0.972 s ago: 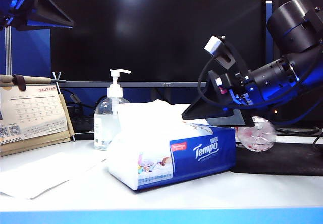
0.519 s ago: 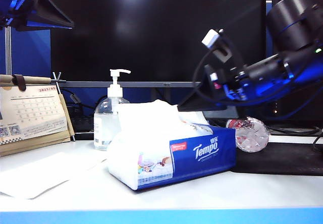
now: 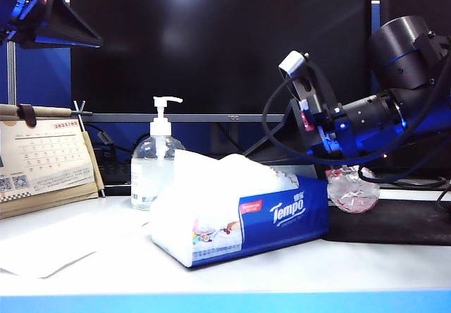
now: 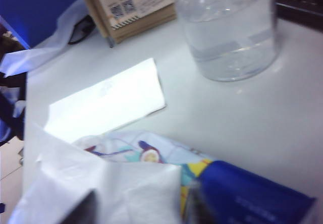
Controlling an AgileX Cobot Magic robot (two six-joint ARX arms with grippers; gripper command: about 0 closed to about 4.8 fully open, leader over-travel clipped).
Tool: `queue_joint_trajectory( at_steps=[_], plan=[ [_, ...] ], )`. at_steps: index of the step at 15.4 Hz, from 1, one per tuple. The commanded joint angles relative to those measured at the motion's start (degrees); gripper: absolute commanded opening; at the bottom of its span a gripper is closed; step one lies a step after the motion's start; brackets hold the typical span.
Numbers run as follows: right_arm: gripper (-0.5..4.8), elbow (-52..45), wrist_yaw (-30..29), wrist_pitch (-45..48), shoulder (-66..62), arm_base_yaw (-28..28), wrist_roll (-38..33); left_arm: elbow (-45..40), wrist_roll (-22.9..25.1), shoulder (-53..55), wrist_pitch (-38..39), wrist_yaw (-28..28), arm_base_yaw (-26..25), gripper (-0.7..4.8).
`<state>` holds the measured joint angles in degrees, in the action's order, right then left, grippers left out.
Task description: Pull out a tissue from the tissue dispenser, then press the switch of the alcohol sanitizer bottle to drop some sanitizer on the paper tissue, and finally place the treated tissue on the table.
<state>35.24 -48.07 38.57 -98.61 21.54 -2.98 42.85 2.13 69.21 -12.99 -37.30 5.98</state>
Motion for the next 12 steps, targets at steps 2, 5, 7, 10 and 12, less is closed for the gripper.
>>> queue_joint_trajectory(
  at_steps=[2,5,7,10,12],
  plan=[
    [1.66,0.02,-1.18,0.17,0.07,0.07,-1.55,0.22,0.87,-0.17,-0.59,0.02,-0.02,0.29],
    [3.20,0.04,-0.37,0.31,0.09,-0.20,-1.73,0.22,0.87,-0.17,-0.55,0.02,-0.02,0.29],
    [4.79,0.04,0.55,0.26,0.15,-0.20,-3.45,0.22,0.92,-0.17,-0.50,0.02,-0.02,0.29],
    [4.79,1.64,0.00,0.55,1.33,-1.57,-4.28,0.22,1.77,-0.17,-0.28,0.00,-0.02,0.28],
    [4.79,6.23,-4.59,-4.24,1.49,-3.56,-4.90,0.22,2.38,-0.17,0.24,0.00,-0.02,0.29]
  ],
)
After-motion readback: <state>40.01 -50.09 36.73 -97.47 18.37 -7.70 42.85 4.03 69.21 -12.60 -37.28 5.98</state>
